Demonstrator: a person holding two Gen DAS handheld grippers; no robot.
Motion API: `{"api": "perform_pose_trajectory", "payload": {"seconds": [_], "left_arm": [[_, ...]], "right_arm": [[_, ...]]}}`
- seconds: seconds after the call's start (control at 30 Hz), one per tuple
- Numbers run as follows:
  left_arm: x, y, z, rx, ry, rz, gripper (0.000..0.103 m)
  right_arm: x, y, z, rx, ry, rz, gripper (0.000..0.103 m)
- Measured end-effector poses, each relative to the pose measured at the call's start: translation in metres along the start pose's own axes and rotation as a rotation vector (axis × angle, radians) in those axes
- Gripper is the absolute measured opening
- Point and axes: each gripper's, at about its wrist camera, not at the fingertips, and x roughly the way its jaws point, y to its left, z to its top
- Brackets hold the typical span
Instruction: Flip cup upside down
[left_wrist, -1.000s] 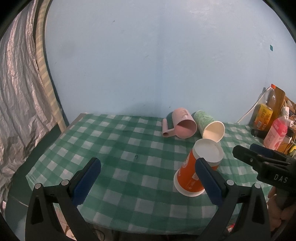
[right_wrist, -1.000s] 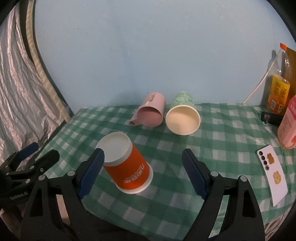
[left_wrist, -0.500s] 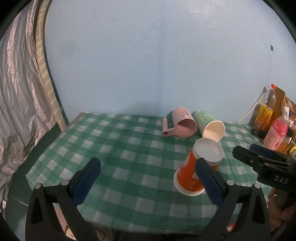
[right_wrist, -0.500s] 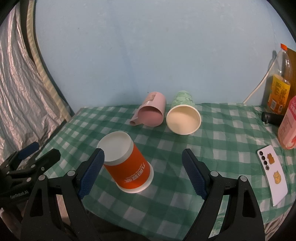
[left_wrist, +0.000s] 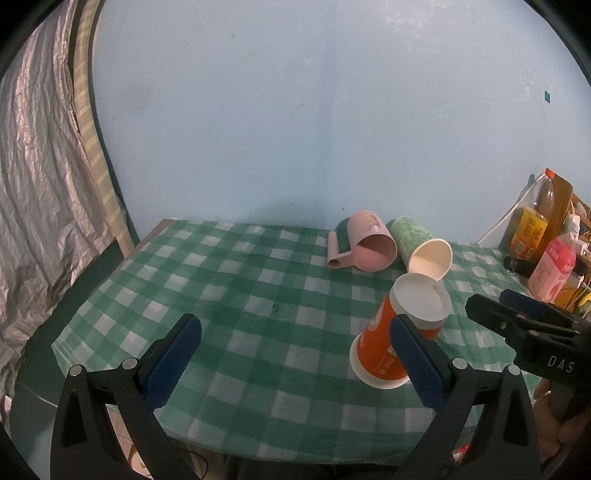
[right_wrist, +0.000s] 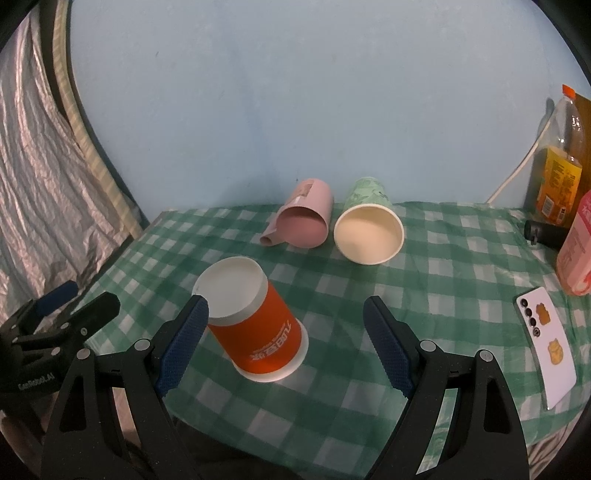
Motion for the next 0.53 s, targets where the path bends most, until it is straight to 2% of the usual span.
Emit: {"api": "perform_pose_trajectory", "payload": {"seconds": [0.53], "left_arm": [[0.0041, 0.0000, -0.0022, -0.009, 0.005, 0.009, 0.103]], "right_arm": [[0.0025, 0.0003, 0.0011, 0.000, -0.001, -0.007, 0.085]]}}
